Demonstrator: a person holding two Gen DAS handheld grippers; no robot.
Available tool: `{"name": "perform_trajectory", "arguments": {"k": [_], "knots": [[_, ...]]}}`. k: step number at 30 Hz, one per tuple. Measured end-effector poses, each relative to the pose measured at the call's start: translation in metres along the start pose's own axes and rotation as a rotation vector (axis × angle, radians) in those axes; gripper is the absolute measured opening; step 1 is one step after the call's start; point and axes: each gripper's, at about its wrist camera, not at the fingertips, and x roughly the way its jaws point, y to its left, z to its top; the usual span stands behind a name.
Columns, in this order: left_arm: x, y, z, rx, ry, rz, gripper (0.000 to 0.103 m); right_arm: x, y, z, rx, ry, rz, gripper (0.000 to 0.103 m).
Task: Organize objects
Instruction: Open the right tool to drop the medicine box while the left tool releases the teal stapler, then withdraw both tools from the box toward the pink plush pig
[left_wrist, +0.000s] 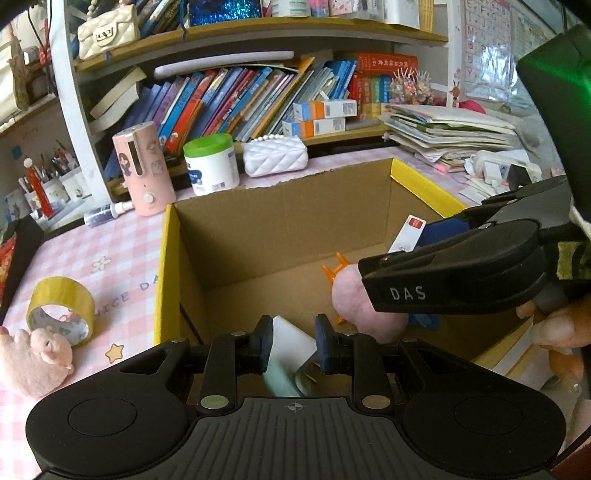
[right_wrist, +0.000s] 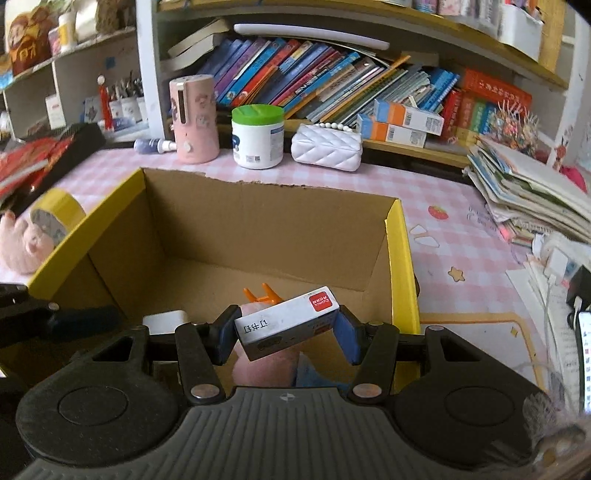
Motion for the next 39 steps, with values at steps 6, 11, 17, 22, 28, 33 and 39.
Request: {"name": "perform_trajectory", "arguments": {"k": [6, 11, 17, 22, 28, 33, 39], "knots": [[-0.006, -0.002, -0.001, 0.002, -0.020, 0.007, 0.028, 0.000, 0.000, -0.001, -0.006, 0.000, 0.003, 0.054], [-0.018, -0.003, -0.002, 0.008, -0.065, 0.026, 0.055, -0.008, -0.002, -0.001, 0.046, -0.014, 0.017, 0.057], [-0.040, 0.001, -0.006, -0.007, -0.141, 0.048, 0.068, -0.030, 0.001, -0.004, 0.087, -0.086, -0.009, 0.064], [-0.060, 0.009, -0.012, -0.028, -0.184, 0.056, 0.073, -0.053, 0.004, -0.012, 0.135, -0.134, -0.046, 0.064], [-0.081, 0.017, -0.028, -0.045, -0.209, 0.051, 0.075, -0.080, 0.011, -0.027, 0.179, -0.173, -0.105, 0.064], [-0.098, 0.024, -0.045, -0.049, -0.204, 0.032, 0.075, -0.101, 0.022, -0.044, 0.206, -0.179, -0.153, 0.066], [-0.115, 0.037, -0.068, -0.062, -0.160, 0.036, 0.079, -0.120, 0.042, -0.069, 0.241, -0.146, -0.185, 0.068]]}}
